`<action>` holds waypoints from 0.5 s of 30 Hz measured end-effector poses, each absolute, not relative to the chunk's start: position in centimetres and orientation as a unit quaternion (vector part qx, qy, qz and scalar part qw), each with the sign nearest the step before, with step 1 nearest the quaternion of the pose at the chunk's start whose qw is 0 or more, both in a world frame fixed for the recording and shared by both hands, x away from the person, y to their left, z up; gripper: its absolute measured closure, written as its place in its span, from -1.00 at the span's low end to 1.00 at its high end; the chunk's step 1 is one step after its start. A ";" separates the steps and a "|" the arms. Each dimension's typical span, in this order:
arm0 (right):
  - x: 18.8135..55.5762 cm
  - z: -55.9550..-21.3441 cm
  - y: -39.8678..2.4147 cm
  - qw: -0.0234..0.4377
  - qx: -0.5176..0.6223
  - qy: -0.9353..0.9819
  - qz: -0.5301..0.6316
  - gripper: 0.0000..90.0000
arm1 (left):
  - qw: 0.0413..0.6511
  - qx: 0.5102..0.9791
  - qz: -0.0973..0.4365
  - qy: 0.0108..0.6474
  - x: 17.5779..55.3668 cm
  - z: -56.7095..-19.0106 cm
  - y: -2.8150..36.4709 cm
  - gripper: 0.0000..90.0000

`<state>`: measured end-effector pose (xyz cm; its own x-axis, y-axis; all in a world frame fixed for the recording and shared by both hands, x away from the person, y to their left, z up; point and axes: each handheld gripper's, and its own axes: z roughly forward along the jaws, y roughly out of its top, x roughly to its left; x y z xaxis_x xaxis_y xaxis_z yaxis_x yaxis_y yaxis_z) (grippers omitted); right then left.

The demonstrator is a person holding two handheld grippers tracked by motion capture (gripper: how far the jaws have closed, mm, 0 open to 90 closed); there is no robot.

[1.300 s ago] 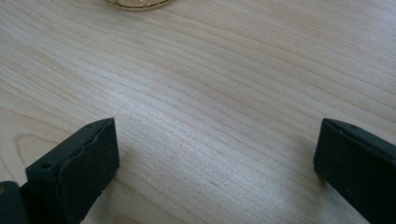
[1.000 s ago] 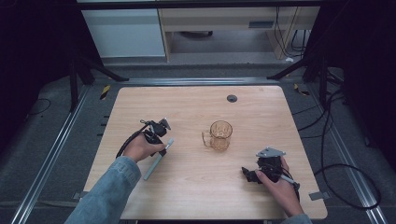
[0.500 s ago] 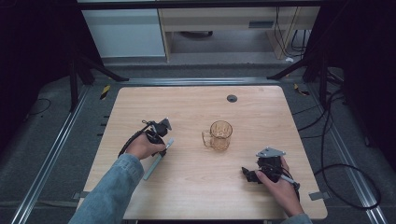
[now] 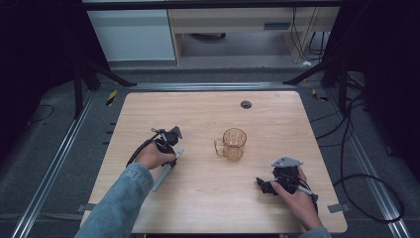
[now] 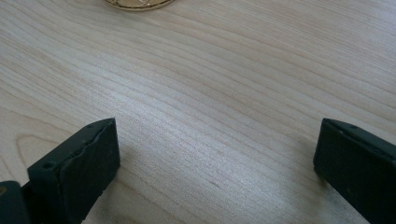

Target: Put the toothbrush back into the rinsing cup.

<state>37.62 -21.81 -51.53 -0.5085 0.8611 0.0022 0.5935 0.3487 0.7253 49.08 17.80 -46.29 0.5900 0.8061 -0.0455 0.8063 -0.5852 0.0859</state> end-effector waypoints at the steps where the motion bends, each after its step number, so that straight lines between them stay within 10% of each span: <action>1: 37.6 -51.5 -21.8 0.195 0.456 0.798 0.343 -0.99 | 0.049 0.890 -0.001 0.452 49.1 -46.3 17.8 0.51; 15: 37.6 -51.5 -21.8 0.195 0.456 0.798 0.343 -0.99 | 0.042 0.899 0.019 0.435 48.8 -46.3 17.4 0.74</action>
